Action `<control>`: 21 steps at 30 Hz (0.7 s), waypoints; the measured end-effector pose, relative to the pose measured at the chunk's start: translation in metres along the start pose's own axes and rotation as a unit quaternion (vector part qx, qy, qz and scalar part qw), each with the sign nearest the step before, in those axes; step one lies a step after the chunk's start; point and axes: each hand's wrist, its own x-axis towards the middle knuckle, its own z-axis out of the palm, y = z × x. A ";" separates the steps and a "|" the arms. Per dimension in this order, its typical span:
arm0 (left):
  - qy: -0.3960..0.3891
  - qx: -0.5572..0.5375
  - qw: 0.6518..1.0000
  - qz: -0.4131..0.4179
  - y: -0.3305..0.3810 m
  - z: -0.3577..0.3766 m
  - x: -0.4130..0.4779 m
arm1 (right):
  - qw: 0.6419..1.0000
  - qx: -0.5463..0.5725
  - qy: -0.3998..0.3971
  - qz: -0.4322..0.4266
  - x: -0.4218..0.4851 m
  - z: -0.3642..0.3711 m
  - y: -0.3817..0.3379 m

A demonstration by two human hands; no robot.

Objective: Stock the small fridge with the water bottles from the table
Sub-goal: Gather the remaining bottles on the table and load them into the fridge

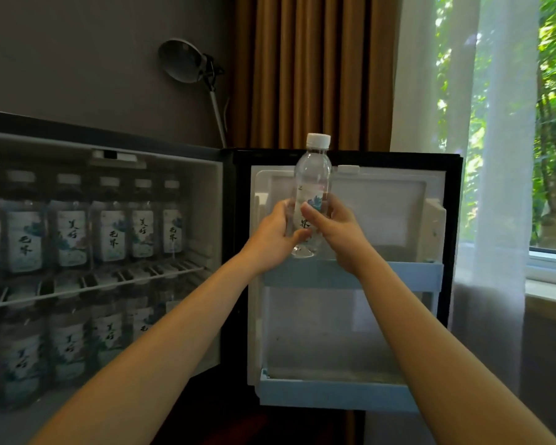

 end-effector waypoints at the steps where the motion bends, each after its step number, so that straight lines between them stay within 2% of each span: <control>1: 0.015 0.009 1.000 0.003 -0.001 0.001 0.000 | 1.000 -0.003 -0.003 -0.001 0.002 0.000 0.002; 12: 0.064 0.016 0.997 0.026 -0.014 0.025 -0.007 | 0.995 -0.083 -0.048 0.009 0.011 -0.014 0.021; 15: 0.085 0.053 0.995 0.017 -0.017 0.029 -0.015 | 0.990 -0.128 -0.059 0.012 0.015 -0.015 0.023; 21: 0.134 0.157 0.977 0.054 -0.025 0.032 -0.025 | 0.975 -0.208 -0.069 0.024 0.020 -0.016 0.025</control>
